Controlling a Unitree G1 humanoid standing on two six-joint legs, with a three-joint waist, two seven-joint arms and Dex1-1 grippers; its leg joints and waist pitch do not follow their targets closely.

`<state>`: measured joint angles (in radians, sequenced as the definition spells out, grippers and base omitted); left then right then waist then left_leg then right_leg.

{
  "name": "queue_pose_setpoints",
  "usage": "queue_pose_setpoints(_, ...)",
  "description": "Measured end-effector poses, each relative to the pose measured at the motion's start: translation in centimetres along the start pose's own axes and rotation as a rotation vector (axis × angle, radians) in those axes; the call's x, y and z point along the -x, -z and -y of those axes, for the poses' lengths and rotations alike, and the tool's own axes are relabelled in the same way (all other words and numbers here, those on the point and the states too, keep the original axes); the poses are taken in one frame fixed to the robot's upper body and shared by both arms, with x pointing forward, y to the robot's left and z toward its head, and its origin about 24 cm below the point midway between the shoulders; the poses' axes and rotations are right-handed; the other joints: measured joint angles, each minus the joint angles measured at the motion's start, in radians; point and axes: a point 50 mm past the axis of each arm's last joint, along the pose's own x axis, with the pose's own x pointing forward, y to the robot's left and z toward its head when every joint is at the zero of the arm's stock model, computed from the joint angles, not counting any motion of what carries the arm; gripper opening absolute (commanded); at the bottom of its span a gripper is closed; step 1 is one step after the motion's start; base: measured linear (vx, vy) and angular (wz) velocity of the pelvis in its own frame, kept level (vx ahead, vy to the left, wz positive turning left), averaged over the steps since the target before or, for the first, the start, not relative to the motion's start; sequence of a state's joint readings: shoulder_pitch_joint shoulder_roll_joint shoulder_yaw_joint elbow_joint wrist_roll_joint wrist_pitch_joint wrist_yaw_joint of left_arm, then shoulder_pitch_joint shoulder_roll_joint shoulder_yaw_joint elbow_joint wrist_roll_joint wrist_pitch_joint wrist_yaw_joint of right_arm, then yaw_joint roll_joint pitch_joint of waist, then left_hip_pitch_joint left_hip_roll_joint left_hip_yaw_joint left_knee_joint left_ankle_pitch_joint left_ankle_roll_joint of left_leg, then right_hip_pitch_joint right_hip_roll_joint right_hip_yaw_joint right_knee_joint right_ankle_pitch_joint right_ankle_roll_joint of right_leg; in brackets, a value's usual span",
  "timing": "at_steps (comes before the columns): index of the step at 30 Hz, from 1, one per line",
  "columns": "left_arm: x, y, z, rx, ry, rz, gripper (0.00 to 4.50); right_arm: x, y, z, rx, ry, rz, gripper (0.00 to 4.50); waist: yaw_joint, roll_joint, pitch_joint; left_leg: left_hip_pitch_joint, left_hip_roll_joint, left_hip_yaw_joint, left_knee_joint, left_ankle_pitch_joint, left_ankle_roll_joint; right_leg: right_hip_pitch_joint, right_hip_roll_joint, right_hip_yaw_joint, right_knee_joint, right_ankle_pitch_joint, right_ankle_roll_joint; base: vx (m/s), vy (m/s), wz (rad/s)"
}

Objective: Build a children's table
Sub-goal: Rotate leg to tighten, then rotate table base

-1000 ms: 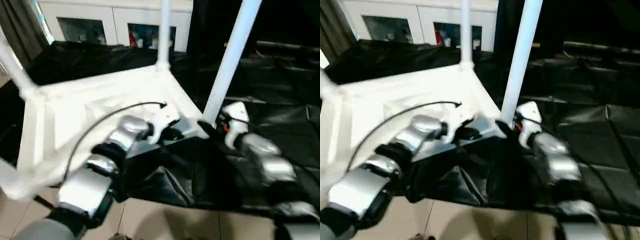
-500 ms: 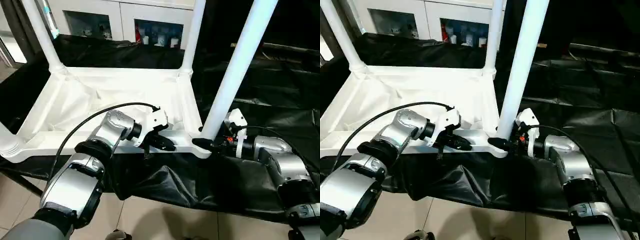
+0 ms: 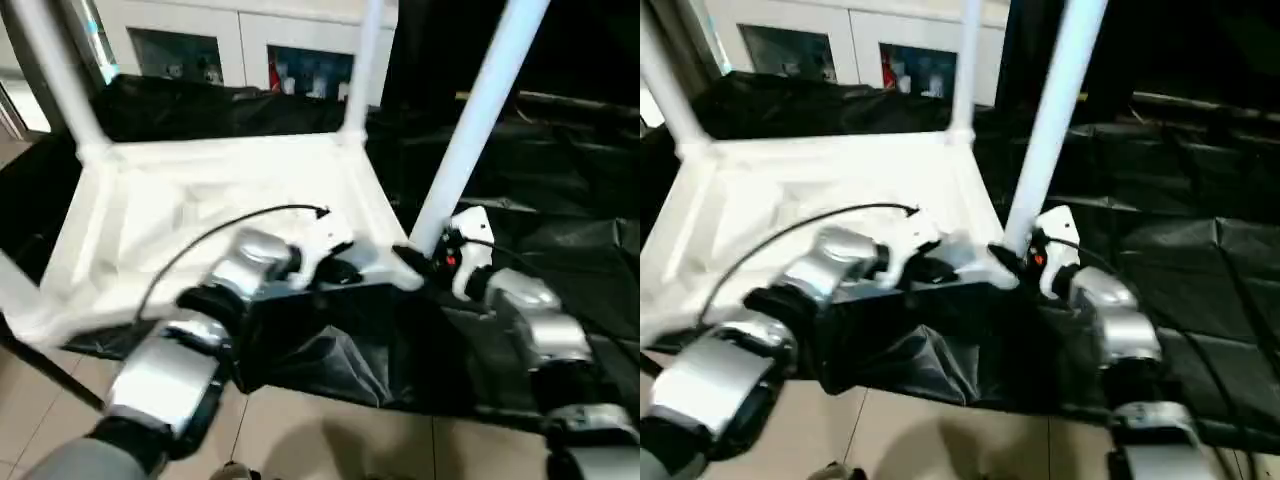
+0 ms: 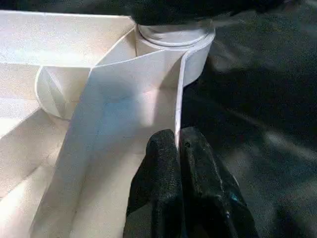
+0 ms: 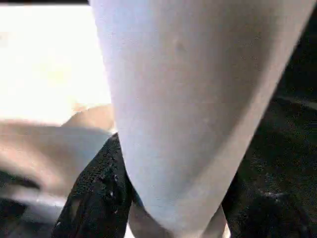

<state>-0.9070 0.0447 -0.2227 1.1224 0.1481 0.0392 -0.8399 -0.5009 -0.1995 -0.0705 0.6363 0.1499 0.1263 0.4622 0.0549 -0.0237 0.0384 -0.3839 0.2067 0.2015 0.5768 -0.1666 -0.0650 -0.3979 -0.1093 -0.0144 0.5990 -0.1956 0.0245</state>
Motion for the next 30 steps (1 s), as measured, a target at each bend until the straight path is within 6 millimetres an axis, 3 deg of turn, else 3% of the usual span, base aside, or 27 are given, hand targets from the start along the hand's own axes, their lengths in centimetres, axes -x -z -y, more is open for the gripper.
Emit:
queue_pose_setpoints(7,-1.8,-0.6,1.2,0.040,-0.080,0.013,0.00,-1.9,0.1,-1.3,-0.056,0.250,0.011,1.96,-0.009,0.003,-0.011,0.000,-0.001,-0.001,-0.002,0.000,0.000,0.002,0.000,0.000,-0.005,0.000,0.002,0.000,0.000,0.00)
queue_pose_setpoints(8,-1.8,-0.6,1.2,0.043,-0.082,0.014,0.00,-2.0,0.1,-1.4,-0.046,0.259,0.015,1.96,-0.010,0.004,-0.011,0.000,-0.001,-0.001,-0.001,0.000,0.000,0.002,0.000,0.000,-0.005,0.000,0.002,0.000,0.000,0.00)
queue_pose_setpoints(11,-1.8,-0.6,1.1,0.046,-0.084,0.017,0.00,-2.1,0.1,-1.4,-0.031,0.257,0.022,2.66,-0.013,0.005,-0.011,0.000,-0.001,-0.001,-0.002,0.000,0.000,0.002,0.000,0.000,-0.006,0.000,0.002,0.000,0.000,0.00)
queue_pose_setpoints(16,-1.5,-0.5,0.9,0.042,-0.076,0.020,0.00,-1.9,0.0,-1.2,0.007,0.175,0.026,2.83,-0.016,0.005,-0.011,-0.001,-0.001,-0.001,-0.003,0.000,0.000,0.002,0.000,-0.001,-0.006,0.001,0.002,0.000,0.000,0.00)
queue_pose_setpoints(25,0.3,0.1,-0.1,0.006,0.018,0.016,0.00,3.1,-0.4,3.0,0.204,-0.228,-0.069,2.83,-0.007,0.002,-0.008,-0.002,0.001,-0.002,-0.008,0.000,0.000,-0.002,0.001,-0.003,-0.005,0.004,0.007,0.000,0.000,0.00)
queue_pose_setpoints(30,1.1,0.2,-0.3,-0.023,0.096,0.005,0.00,5.7,-0.6,4.8,0.192,-0.368,-0.148,2.83,-0.001,0.004,-0.005,-0.004,0.000,0.000,-0.006,0.000,0.000,-0.004,0.001,-0.002,-0.006,0.004,0.007,0.000,0.000,0.00)
